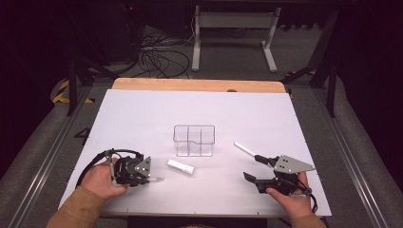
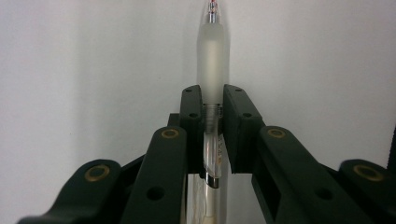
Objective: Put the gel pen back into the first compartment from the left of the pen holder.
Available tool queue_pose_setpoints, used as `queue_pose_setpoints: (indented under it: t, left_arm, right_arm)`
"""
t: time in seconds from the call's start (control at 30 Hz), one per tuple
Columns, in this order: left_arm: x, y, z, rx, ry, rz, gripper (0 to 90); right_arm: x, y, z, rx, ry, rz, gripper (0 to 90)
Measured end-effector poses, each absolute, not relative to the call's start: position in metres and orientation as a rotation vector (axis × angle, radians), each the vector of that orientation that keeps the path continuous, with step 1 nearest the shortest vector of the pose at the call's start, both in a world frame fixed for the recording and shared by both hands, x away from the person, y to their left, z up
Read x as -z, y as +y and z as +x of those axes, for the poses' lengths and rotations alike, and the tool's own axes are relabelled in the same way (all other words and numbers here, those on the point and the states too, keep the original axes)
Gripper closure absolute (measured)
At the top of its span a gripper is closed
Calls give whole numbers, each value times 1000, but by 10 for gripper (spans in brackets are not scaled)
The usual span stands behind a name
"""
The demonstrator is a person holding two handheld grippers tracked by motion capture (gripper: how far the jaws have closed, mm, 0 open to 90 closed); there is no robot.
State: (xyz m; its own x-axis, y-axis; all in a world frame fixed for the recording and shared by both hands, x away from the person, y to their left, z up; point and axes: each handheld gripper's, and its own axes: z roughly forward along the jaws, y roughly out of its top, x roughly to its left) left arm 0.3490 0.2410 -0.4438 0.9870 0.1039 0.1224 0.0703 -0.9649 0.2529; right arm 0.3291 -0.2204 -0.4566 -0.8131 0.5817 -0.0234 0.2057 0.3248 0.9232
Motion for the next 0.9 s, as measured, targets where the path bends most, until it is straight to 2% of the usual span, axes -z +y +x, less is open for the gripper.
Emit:
queue_pose_setpoints:
  t: [0.43,0.9]
  left_arm:
    - [413,247,339,-234,148,2717,792]
    - [397,247,336,-250,147,2645,792]
  right_arm:
    - [456,-220,329,-1488,2241,699,260]
    - [456,-220,329,-1483,2244,701,260]
